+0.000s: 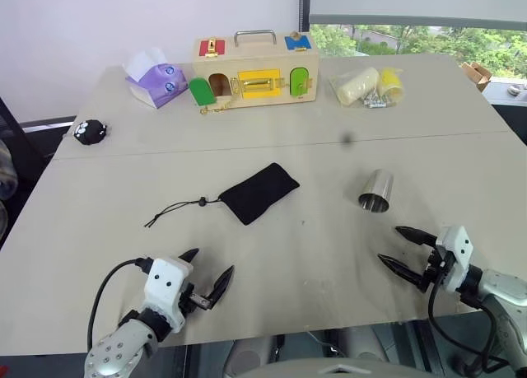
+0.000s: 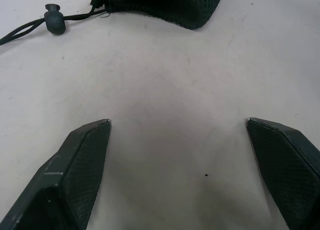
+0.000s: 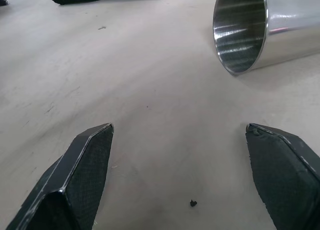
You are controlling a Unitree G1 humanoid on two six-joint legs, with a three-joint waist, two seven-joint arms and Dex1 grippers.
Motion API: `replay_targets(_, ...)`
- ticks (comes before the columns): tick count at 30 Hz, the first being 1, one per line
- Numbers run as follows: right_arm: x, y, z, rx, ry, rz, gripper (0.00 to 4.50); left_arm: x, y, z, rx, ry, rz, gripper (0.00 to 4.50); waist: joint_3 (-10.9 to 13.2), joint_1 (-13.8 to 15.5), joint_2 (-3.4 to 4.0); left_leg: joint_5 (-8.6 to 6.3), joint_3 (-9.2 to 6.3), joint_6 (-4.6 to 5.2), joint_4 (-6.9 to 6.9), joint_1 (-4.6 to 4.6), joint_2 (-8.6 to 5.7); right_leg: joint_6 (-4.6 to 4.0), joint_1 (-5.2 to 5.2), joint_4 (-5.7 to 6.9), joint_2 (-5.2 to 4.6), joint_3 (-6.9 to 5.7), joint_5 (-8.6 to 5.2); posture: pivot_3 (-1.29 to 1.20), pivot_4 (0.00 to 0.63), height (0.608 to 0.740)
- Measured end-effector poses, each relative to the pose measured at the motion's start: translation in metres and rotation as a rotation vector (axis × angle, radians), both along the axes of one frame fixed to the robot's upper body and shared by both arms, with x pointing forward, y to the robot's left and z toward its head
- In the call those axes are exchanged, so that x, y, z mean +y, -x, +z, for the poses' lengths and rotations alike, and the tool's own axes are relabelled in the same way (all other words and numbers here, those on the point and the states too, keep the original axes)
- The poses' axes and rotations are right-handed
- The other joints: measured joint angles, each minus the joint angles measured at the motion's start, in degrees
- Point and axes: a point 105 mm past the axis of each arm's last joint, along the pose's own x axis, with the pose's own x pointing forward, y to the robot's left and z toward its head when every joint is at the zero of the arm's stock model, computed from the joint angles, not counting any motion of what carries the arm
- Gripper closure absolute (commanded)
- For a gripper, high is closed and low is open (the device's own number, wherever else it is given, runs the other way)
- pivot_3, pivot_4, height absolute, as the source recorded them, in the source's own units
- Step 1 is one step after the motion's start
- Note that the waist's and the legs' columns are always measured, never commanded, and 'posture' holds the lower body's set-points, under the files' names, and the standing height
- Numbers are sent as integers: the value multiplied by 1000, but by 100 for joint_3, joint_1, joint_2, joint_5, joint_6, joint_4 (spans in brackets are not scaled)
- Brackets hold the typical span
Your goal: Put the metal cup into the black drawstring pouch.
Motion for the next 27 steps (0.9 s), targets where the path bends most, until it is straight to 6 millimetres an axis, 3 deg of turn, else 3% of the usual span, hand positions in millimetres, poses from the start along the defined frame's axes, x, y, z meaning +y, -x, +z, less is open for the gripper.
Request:
replay_targets(24, 6, 6, 1, -39, 6, 3, 215, 9, -11, 8, -27, -44, -79, 11, 1, 6, -1, 1, -3, 1, 1, -2, 0, 0, 0, 0, 0, -5, 0, 0, 150, 740)
replay_targets(27, 18, 13, 5, -50, 2, 53, 215, 13, -17, 14, -36, -105, -164, 11, 1, 4, 0, 0, -7, 0, 1, -1, 2, -1, 0, 0, 2, -9, 0, 0, 150, 740)
